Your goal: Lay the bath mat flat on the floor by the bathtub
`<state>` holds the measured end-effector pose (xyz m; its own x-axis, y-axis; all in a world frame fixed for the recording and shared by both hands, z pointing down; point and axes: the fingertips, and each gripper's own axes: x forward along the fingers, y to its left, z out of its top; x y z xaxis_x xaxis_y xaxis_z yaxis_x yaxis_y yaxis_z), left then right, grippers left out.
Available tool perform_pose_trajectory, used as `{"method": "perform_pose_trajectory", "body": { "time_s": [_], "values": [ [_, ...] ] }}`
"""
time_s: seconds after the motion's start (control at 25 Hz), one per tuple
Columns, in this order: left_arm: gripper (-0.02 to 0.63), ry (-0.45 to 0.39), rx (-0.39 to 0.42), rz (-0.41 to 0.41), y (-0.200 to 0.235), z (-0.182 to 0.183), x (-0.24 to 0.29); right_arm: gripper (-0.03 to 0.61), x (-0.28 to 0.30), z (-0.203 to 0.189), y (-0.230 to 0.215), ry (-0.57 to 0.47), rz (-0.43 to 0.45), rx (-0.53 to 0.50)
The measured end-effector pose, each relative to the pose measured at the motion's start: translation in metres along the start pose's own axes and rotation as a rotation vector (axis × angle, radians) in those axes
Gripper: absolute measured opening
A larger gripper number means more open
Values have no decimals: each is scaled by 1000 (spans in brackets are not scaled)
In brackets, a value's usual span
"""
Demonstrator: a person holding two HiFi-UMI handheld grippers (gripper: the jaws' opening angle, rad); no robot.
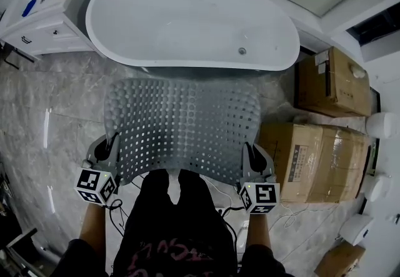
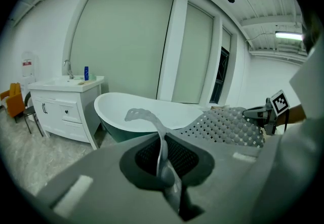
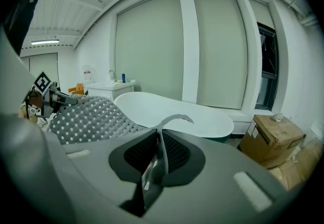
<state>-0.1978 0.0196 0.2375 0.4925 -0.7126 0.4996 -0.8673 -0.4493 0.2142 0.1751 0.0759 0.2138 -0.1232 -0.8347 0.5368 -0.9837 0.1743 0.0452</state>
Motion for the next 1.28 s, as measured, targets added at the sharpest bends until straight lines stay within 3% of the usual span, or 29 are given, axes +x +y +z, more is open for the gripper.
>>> {"method": "perform_pose_trajectory", "body": {
  "time_s": [1.28],
  "values": [
    [14,30,22,-2,30,-72,80,52,95,-64,9,20,81,9]
  ]
}}
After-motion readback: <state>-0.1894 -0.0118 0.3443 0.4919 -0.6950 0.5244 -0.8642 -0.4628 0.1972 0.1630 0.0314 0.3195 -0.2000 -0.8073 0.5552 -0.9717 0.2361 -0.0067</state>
